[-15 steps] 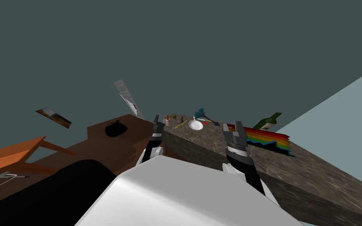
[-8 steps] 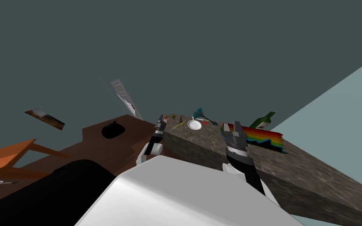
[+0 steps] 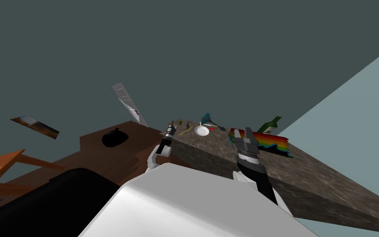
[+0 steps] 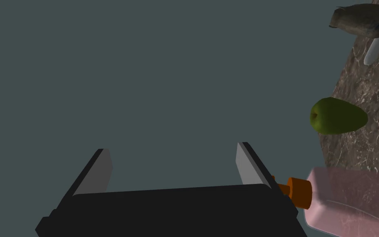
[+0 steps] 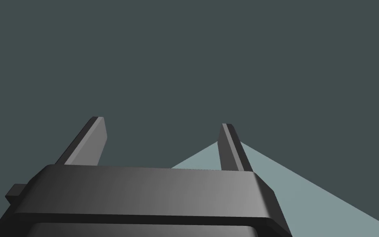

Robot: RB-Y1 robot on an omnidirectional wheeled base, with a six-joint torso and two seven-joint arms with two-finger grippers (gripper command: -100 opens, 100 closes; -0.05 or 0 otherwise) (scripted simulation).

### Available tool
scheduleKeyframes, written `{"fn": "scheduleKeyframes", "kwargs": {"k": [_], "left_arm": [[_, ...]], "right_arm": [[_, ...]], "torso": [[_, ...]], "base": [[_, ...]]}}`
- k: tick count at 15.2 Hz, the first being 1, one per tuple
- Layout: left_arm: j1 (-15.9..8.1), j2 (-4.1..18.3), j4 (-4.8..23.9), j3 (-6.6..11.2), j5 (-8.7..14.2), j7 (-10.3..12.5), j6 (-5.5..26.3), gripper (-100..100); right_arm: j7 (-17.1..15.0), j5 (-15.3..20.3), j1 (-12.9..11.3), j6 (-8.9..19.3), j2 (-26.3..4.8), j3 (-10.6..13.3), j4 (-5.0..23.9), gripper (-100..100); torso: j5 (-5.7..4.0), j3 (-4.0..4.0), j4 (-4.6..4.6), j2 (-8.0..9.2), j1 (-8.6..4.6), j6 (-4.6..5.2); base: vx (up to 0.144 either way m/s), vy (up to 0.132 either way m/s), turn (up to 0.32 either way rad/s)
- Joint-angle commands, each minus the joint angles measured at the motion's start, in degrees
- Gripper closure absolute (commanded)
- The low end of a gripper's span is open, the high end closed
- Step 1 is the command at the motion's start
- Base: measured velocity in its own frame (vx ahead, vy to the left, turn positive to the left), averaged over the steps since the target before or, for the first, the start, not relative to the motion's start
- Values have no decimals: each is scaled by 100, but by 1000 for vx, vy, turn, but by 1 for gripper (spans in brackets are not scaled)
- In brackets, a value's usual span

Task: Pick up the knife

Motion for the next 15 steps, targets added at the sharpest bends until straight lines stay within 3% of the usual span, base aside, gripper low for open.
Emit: {"fn": "scheduleKeyframes", "kwargs": {"k": [1,3,4,6,7,8,9,11,12,15], "left_arm": [[-286,124,286,105,-58,195,286,-100],[-325,124,401,105,-58,195,368,-100],[-567,189,637,171,-114,327,588,-100],[-567,189,665,171,-114,327,642,-100],[-817,248,942,239,-172,464,848,-100],[-817,248,942,239,-172,464,928,-100],[-1028,303,1145,310,-232,606,1066,-100],[-1076,303,1231,310,-232,606,1225,-100],[-1288,353,1406,384,-294,753,1419,-100],[-1341,353,1529,384,-294,753,1532,-100]], "right_arm": [[0,0,0,0,0,0,0,0],[0,0,0,0,0,0,0,0],[0,0,0,0,0,0,0,0],[0,0,0,0,0,0,0,0],[0,0,0,0,0,0,0,0],[0,0,0,0,0,0,0,0],[0,0,0,0,0,0,0,0],[0,0,0,0,0,0,0,0],[0,0,0,0,0,0,0,0],[0,0,0,0,0,0,0,0]], "torso": [[0,0,0,0,0,0],[0,-1,-1,-2,0,0],[0,-1,-1,-2,2,-1],[0,-1,-1,-2,2,-1],[1,-1,0,-1,4,-2],[1,-1,0,-1,3,0],[1,-1,0,-1,3,-1],[0,-1,0,-1,0,0],[0,0,0,0,1,-2],[0,0,0,0,2,-1]], "base": [[2,-26,-51],[6,-22,-33],[4,-21,-39],[4,-16,-35],[3,-16,-50],[5,-18,-53],[2,-25,-59],[2,-21,-30],[4,-21,-37],[3,-15,-23]]}}
